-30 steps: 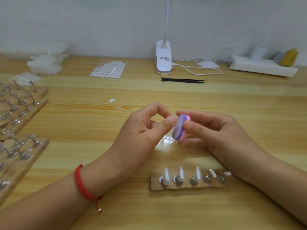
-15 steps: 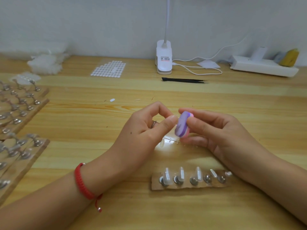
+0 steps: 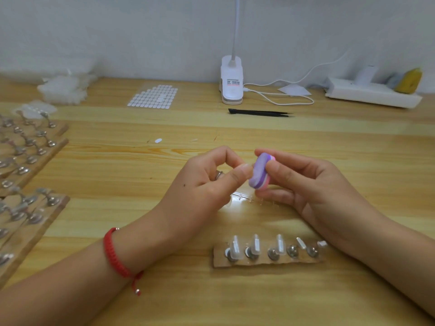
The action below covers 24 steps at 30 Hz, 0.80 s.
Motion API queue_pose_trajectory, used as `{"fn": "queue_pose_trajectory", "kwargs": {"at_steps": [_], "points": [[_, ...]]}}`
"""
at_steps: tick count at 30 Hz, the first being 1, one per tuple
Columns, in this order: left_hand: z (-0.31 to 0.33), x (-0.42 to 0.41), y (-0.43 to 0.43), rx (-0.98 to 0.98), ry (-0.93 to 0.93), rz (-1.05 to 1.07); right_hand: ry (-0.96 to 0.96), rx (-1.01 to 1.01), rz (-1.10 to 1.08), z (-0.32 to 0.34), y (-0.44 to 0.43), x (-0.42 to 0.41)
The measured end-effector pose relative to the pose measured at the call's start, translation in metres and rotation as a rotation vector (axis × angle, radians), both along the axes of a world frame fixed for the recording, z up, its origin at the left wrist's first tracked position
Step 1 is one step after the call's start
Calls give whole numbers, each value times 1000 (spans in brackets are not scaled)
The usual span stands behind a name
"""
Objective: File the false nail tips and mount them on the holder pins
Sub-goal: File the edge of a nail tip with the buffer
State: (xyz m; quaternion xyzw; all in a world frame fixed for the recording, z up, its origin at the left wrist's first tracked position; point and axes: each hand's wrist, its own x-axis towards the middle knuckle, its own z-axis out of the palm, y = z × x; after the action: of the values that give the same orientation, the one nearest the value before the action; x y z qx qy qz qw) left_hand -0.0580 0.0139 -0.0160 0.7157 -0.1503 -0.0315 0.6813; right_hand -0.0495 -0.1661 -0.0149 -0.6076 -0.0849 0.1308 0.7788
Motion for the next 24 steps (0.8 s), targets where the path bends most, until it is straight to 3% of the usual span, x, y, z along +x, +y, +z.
{"fn": "queue_pose_trajectory", "kwargs": {"at_steps": [5, 9, 13, 16, 20, 24], "points": [[1, 1, 1, -19, -1, 12, -7, -54, 69, 2, 1, -2], [2, 0, 0, -23, 7, -10, 32, 12, 0, 1, -2, 0], [2, 0, 0, -16, -4, 10, -11, -72, 71, 2, 1, -2], [2, -1, 0, -19, 2, -2, 9, -10, 15, 1, -1, -1], [2, 0, 1, -13, 2, 19, -27, -89, 82, 1, 0, -3], [1, 0, 0, -13, 18, -19, 7, -5, 12, 1, 0, 0]]}}
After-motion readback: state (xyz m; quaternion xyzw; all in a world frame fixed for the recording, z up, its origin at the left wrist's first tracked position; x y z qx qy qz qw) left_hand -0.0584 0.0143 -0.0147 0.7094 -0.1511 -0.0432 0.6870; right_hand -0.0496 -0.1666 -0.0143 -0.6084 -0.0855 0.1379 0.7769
